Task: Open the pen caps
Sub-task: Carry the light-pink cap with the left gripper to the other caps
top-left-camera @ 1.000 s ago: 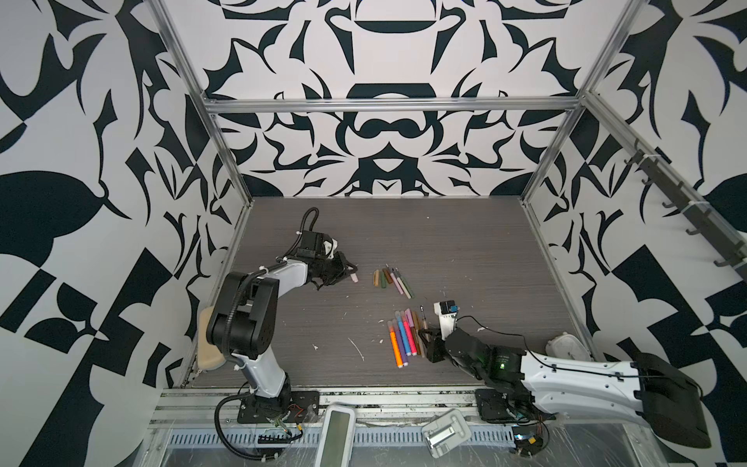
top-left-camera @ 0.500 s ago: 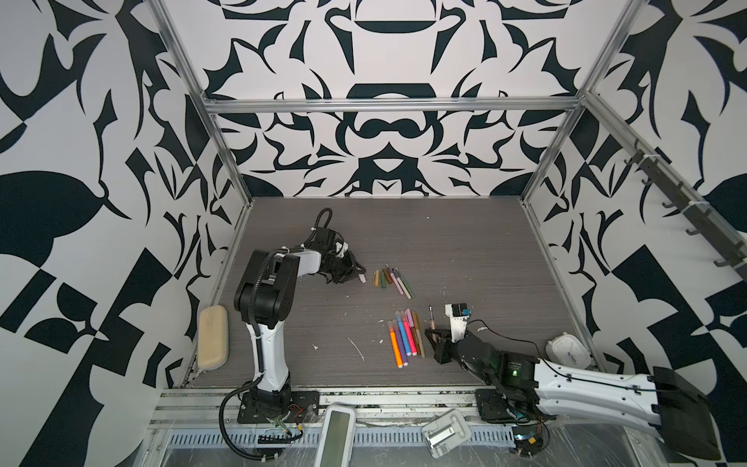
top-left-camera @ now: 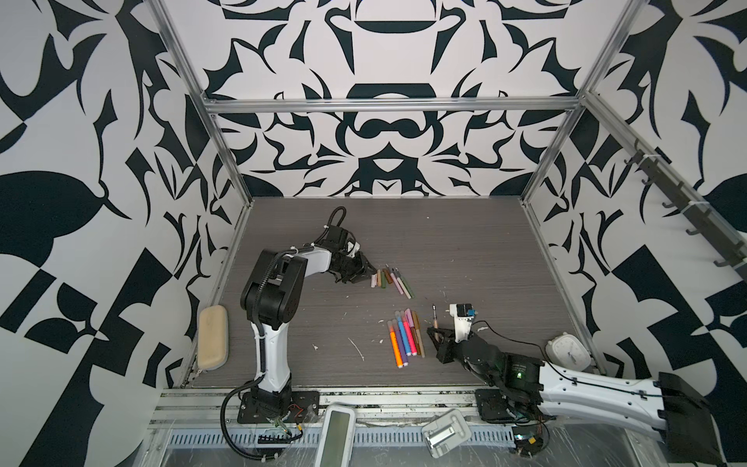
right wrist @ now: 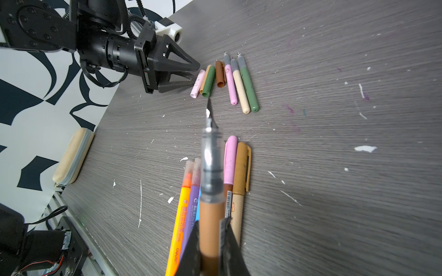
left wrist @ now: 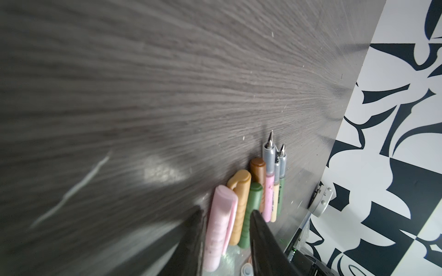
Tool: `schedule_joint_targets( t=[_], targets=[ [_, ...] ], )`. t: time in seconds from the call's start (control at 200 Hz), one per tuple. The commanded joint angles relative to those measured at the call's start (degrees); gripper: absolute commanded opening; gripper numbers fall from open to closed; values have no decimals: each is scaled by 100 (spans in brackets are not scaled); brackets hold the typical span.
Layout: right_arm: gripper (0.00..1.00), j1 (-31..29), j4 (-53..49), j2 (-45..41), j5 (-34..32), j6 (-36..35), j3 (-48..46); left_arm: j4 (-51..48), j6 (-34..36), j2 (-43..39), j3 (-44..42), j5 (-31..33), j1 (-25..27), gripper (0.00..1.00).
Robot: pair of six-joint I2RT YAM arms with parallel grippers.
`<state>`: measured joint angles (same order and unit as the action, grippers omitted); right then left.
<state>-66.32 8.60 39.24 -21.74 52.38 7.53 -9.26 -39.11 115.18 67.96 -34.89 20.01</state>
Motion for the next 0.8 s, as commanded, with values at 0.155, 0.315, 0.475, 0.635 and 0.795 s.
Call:
schedule_joint_targets(
  t=[0.155, 0.315, 0.475, 0.635, 0.795],
  targets=[
    [0, 23, 6, -145, -146, 40, -55, -314, 35, -294, -82, 490, 56, 35],
    [0, 32, 7, -172, -161, 65, -71, -657, 238, -878, -35, 1190, 365, 35],
    [0, 27, 27, -140, -162, 68, -68, -2041, 784, -707, 951, 2307, 1007, 38],
    [0, 33, 23, -155, -155, 71, -79, -3677, 1115, 73, 2297, 3840, 1683, 45],
    [0, 32, -22, -327, -155, 79, -128, -4223, 997, 405, 2777, 4539, 2014, 58]
  ],
)
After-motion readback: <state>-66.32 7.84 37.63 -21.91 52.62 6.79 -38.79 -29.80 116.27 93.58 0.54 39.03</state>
